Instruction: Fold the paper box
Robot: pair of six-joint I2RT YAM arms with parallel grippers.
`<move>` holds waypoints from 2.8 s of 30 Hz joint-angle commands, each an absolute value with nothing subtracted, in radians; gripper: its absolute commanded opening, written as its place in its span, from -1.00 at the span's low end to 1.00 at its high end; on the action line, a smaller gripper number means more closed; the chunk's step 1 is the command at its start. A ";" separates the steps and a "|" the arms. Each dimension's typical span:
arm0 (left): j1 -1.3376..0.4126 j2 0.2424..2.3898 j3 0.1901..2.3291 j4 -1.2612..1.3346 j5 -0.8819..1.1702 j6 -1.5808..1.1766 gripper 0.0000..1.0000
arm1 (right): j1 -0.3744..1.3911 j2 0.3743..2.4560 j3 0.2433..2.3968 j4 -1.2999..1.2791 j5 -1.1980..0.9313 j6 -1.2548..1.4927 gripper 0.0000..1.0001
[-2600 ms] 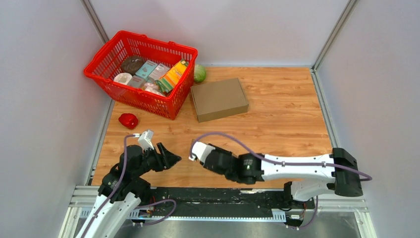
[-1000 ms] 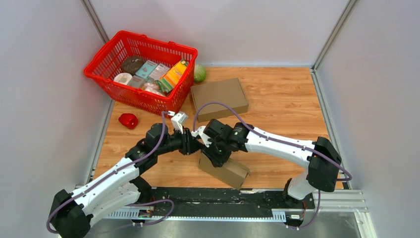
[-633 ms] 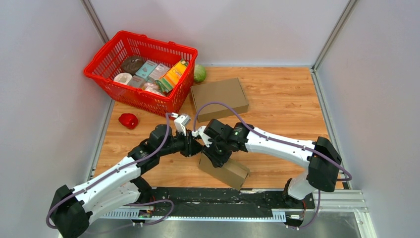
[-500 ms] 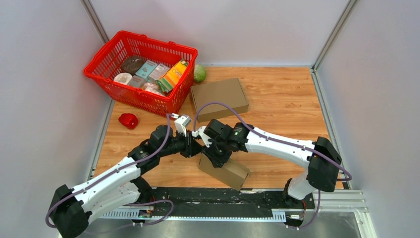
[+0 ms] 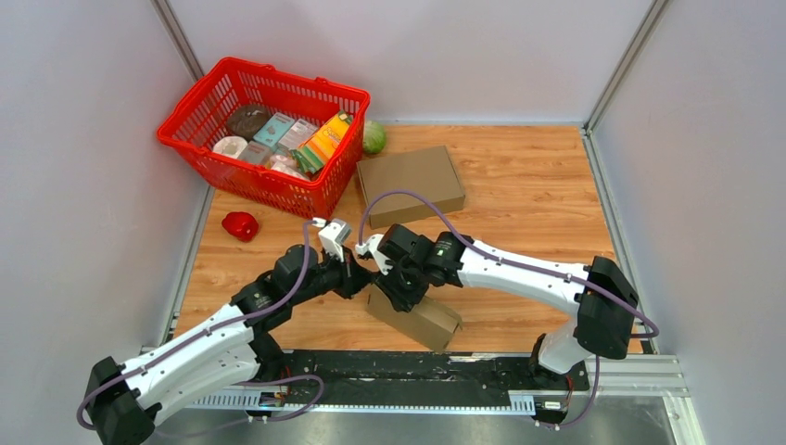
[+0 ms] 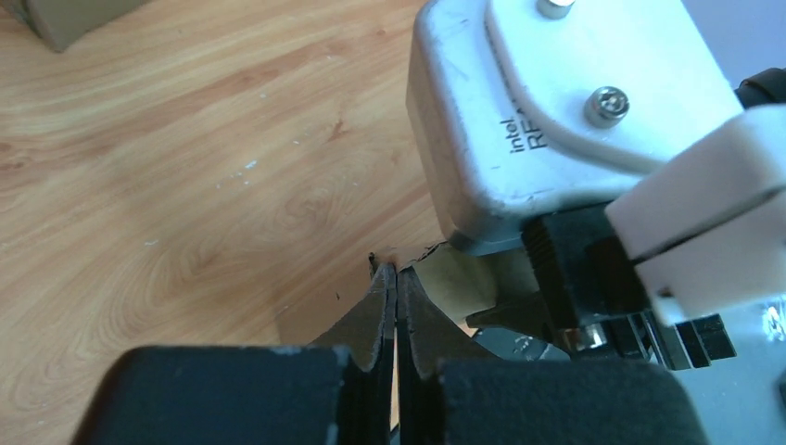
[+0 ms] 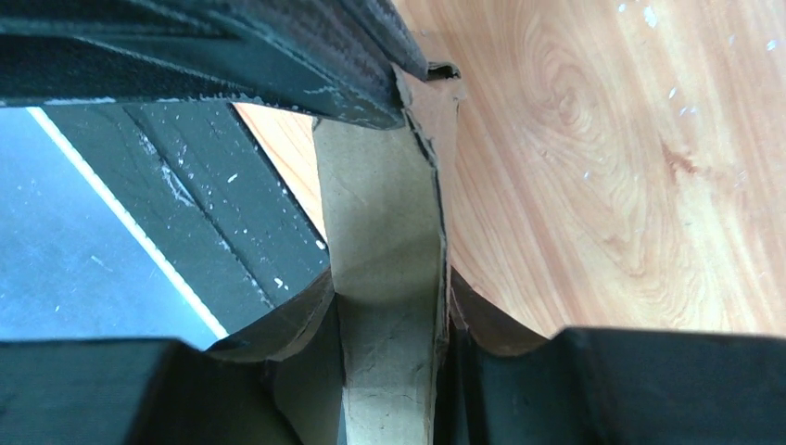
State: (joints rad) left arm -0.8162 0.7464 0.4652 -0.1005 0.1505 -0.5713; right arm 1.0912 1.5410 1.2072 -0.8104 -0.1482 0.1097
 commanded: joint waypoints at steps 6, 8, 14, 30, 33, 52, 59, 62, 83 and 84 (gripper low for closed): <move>-0.825 0.611 0.390 -0.109 0.003 -0.584 -1.00 | 1.089 1.643 1.371 -0.742 0.048 0.005 -0.55; -0.825 0.606 0.359 -0.100 -0.032 -0.595 -1.00 | 1.088 1.672 1.379 -0.733 0.057 -0.026 -0.47; -0.825 0.580 0.302 -0.086 -0.090 -0.615 -1.00 | 1.085 1.666 1.350 -0.719 0.046 0.020 -0.23; -0.825 0.586 0.318 -0.100 -0.080 -0.615 -1.00 | 0.962 1.212 1.130 -0.963 -0.066 0.348 0.70; -0.825 0.597 0.325 -0.094 -0.074 -0.623 -1.00 | 0.951 1.097 1.014 -0.956 -0.025 0.412 0.38; -0.825 0.589 0.344 -0.126 -0.067 -0.623 -1.00 | 0.953 1.029 0.986 -0.910 0.018 0.472 -0.44; -0.825 0.592 0.341 -0.126 -0.067 -0.629 -1.00 | 0.951 1.057 1.020 -0.908 -0.023 0.476 -0.50; -0.825 0.591 0.341 -0.123 -0.067 -0.629 -1.00 | 0.953 1.057 1.031 -0.914 -0.018 0.474 -0.44; -0.825 0.580 0.334 -0.127 -0.066 -0.643 -1.00 | 0.950 1.077 1.039 -0.881 -0.041 0.685 -1.00; -0.825 0.581 0.333 -0.127 -0.064 -0.643 -1.00 | 0.943 1.078 1.035 -0.881 -0.038 0.708 -1.00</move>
State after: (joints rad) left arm -0.8196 0.5766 0.3347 -0.0685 -0.0841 -0.6304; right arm 0.9482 1.0779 0.9962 -0.9424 -0.0181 0.5785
